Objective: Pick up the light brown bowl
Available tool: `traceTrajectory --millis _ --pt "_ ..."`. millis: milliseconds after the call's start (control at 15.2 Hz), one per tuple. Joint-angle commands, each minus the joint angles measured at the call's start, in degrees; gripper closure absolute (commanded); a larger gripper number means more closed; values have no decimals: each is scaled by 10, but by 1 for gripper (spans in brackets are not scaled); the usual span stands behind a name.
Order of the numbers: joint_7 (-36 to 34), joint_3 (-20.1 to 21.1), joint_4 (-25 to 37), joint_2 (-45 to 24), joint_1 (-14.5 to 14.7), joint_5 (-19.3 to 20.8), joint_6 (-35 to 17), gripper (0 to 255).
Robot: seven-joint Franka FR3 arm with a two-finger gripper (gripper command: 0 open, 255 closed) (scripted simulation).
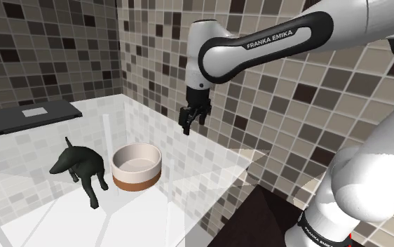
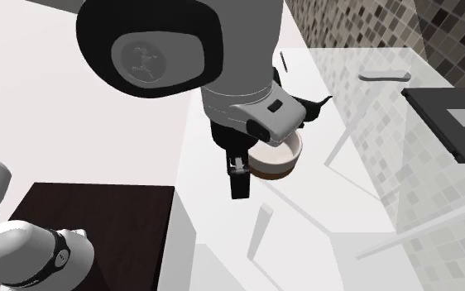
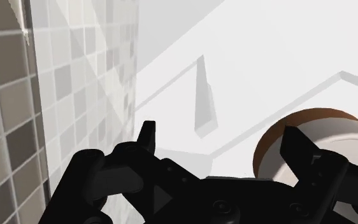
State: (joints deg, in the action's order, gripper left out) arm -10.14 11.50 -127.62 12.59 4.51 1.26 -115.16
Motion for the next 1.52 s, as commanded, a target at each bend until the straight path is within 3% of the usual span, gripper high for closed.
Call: traceTrajectory --millis 0,726,1320,1386,1452 --pt "-19 9 26 -44 1 6 -17 0" --pt "-121 34 199 -276 36 62 -60 0" --pt "-130 29 176 -303 39 74 -110 0" --pt "-131 30 176 -303 39 74 -110 255" --pt "-131 30 176 -303 39 73 -110 255"
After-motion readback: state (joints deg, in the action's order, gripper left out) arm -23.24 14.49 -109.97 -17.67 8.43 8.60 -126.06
